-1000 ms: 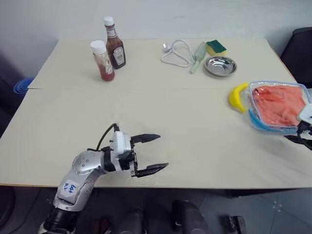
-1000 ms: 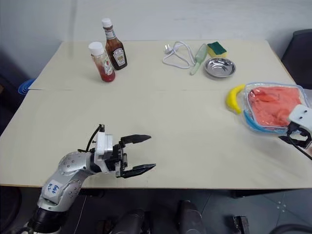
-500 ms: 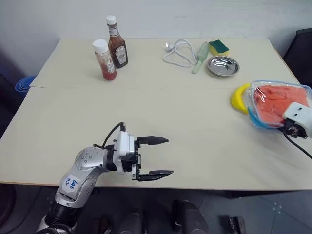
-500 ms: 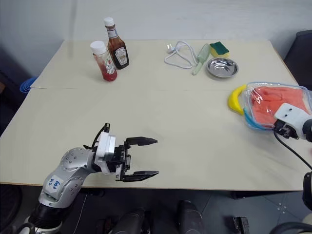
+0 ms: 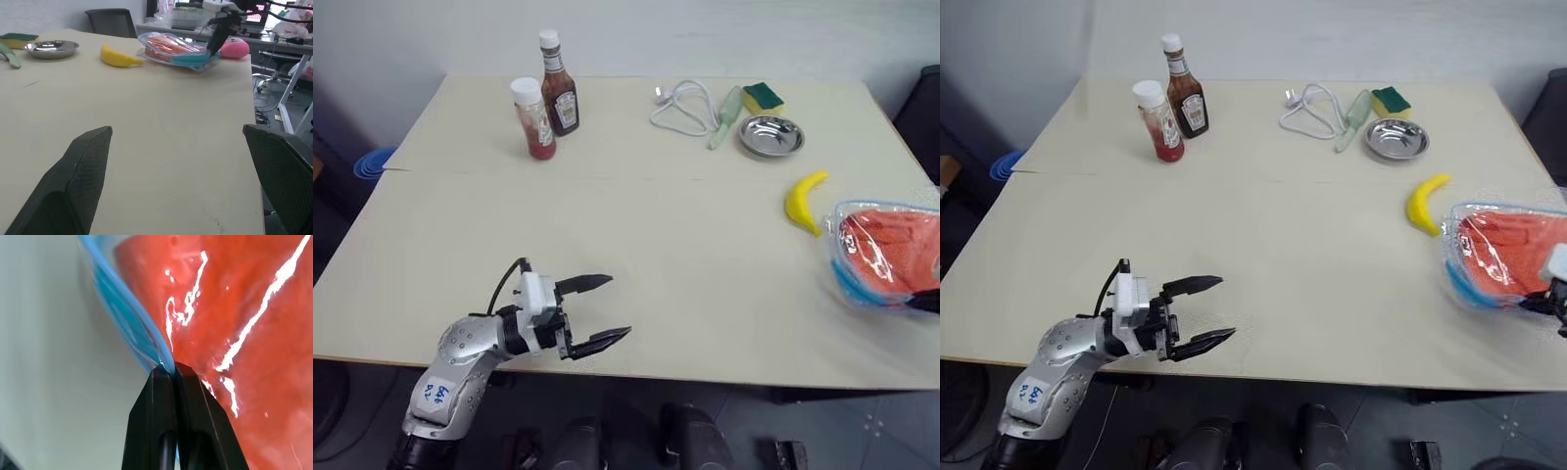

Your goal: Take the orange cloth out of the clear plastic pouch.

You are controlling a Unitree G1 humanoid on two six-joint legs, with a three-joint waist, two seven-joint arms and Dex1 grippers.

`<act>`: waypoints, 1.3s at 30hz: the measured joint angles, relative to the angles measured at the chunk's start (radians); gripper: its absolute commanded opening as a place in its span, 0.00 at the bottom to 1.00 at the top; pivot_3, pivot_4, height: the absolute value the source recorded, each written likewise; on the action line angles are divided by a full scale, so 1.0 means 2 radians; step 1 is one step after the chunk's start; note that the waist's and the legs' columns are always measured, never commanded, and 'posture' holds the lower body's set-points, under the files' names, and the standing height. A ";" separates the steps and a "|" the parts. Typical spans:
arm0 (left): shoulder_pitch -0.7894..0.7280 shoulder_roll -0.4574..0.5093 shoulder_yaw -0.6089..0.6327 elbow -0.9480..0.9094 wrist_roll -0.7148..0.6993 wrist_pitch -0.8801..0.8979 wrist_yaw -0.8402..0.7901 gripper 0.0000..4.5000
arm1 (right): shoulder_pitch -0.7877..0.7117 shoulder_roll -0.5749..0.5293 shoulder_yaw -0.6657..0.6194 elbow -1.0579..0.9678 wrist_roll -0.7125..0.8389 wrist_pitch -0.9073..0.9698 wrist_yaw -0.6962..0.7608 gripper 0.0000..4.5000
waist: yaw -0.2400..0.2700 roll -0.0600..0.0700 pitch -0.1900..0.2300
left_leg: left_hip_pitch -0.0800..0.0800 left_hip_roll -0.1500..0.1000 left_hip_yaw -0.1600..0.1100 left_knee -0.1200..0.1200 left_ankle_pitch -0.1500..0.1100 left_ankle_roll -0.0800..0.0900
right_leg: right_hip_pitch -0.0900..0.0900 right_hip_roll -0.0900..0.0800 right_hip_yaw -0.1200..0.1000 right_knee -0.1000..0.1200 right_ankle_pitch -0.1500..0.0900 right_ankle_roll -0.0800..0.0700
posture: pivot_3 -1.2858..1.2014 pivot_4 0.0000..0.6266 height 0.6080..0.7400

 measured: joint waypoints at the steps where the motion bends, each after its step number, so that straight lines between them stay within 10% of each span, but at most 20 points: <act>1: -0.003 -0.001 0.000 0.002 0.000 -0.001 0.000 1.00 | 0.049 0.002 -0.024 -0.076 0.024 0.035 0.003 0.01 | 0.000 0.000 0.000 | 0.000 0.000 0.000 0.000 0.000 0.000 | 0.000 0.000 0.000 0.000 0.000 0.000 | 0.52 0.24 1.00; 6: -0.016 0.000 0.001 0.015 0.000 -0.001 -0.003 1.00 | 0.132 0.047 -0.047 -0.384 0.119 0.179 -0.025 0.01 | -0.004 -0.001 0.000 | 0.002 0.001 0.000 0.000 0.000 -0.001 | 0.000 0.001 0.001 0.001 0.000 0.000 | 0.52 0.24 1.00; 12: -0.007 0.017 0.015 0.027 -0.001 0.000 -0.012 1.00 | 0.003 0.125 0.073 -0.477 0.132 0.235 -0.074 0.01 | -0.003 -0.004 0.000 | 0.001 0.000 -0.001 0.000 0.000 -0.001 | 0.000 0.001 0.000 0.000 0.000 0.000 | 0.52 0.24 1.00; 25: 0.068 0.030 0.061 0.023 -0.003 -0.003 -0.010 1.00 | -0.324 0.372 0.321 -0.145 -0.068 0.036 -0.083 0.01 | -0.004 -0.005 0.000 | -0.002 0.000 -0.003 0.002 0.000 -0.001 | -0.001 0.000 -0.002 0.002 0.000 -0.001 | 0.52 0.24 1.00; 39: 0.059 0.019 0.053 0.014 -0.001 -0.004 0.000 1.00 | -0.379 0.386 0.324 -0.006 -0.100 -0.127 -0.030 0.01 | -0.009 -0.005 0.000 | -0.002 0.000 -0.004 0.004 -0.001 0.000 | -0.001 -0.001 -0.003 0.003 0.000 -0.001 | 0.52 0.24 1.00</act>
